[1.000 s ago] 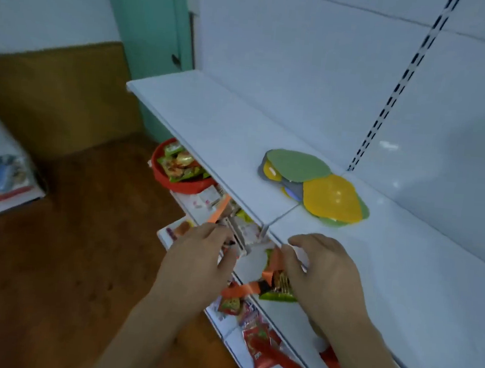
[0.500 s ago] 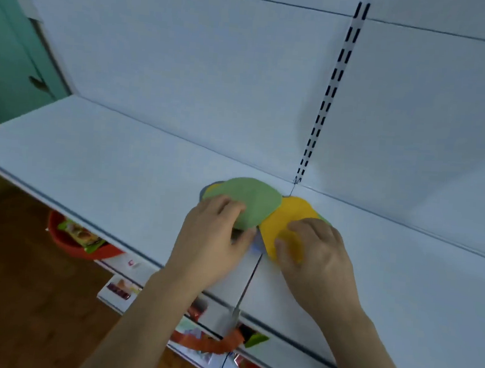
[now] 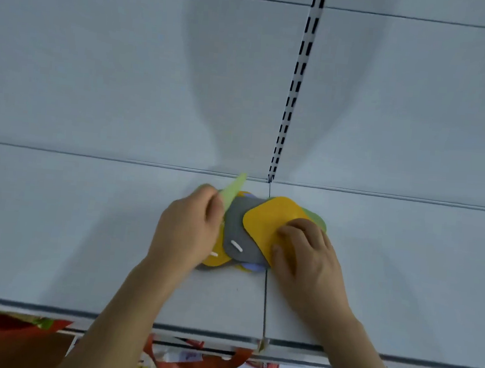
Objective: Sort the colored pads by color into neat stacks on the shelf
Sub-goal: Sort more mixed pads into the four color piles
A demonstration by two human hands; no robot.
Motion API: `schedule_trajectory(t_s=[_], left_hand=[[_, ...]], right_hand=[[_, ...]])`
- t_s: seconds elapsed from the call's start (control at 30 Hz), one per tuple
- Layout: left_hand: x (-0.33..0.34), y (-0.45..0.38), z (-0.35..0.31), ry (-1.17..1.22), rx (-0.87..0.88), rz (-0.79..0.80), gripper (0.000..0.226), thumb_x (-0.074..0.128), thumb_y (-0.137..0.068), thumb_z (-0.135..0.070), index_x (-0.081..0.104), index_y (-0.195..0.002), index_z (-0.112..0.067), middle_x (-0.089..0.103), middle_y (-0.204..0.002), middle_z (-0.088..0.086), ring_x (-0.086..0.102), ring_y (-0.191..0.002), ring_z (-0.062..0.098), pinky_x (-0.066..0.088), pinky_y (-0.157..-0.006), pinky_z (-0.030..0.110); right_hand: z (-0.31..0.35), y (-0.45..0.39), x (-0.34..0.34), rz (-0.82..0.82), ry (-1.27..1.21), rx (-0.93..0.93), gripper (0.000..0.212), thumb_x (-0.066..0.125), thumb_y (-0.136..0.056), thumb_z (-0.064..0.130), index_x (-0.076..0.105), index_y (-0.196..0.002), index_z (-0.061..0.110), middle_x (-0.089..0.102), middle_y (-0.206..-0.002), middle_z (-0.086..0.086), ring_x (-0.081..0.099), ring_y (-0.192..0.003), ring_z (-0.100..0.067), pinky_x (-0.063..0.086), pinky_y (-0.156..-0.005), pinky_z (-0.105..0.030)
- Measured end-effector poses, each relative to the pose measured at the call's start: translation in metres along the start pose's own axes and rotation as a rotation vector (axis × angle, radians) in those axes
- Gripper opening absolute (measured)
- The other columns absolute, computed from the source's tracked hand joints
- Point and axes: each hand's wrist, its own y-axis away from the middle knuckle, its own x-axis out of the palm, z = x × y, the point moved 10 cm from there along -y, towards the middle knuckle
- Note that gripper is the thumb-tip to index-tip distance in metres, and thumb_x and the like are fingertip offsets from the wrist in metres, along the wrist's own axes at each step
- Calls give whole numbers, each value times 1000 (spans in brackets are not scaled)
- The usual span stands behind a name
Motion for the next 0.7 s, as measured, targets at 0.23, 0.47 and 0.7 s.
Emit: schedule_trajectory(t_s=[0.23, 0.47, 0.7], left_hand=[[0, -12, 37, 848, -391, 79, 26, 57, -102, -29, 70, -85, -13, 74, -93, 19, 73, -84, 39, 64, -76, 56], [11, 8, 52, 282, -313, 111, 5, 66, -89, -25, 64, -93, -26, 74, -86, -4, 71, -82, 22, 59, -76, 44], [12, 7, 53, 235, -294, 107, 15, 69, -90, -23, 59, -99, -29, 76, -90, -10, 69, -85, 15, 52, -73, 33]], right_hand=[[-2, 1, -4, -20, -21, 22, 28, 60, -95, 32, 69, -118, 18, 60, -131, 0, 60, -113, -29, 52, -94, -40], [3, 3, -6, 64, -31, -30, 64, 75, -82, 59, 67, -131, 19, 56, -139, 1, 58, -124, -25, 51, -101, -38], [-13, 2, -6, 229, -117, 31, 47, 62, -86, 66, 71, -125, 41, 54, -146, 15, 59, -121, -10, 51, -91, -23]])
